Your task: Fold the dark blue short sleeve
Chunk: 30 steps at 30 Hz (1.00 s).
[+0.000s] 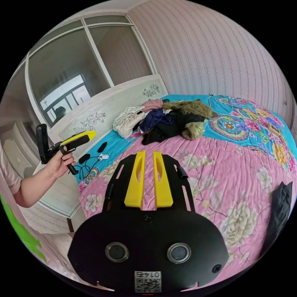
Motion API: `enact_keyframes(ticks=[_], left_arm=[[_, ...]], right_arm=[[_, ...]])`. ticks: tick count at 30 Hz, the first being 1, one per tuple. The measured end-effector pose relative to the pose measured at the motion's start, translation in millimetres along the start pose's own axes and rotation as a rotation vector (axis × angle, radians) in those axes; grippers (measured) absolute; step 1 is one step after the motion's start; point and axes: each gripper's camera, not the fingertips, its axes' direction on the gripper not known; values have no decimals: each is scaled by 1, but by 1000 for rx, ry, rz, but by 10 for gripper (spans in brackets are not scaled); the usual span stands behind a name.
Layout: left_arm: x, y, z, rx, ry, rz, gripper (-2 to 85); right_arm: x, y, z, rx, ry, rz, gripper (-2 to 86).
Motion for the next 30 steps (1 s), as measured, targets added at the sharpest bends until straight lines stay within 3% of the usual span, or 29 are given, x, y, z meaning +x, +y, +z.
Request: enact_keyframes(ticks=[3,5,10,18,30], left_arm=[[-54,9,-18,7,-11,-74,126],[-95,14,-20,-106,-24,-120,139],[-170,24,-11,-318,-16,-183,140],[-262,37,1,-468,-48,-226,136],[-343,47,6,-578,17,-222,117]], right_arm=[[-30,-44,46,-56,15,-41,103],[-46,-73,76,-90,22,-67,118],[-77,-161,164,-170,77,-113,122],[-115,-297,303,-327,177,-135,121],[-142,-392,382,-318,334,-44,105]])
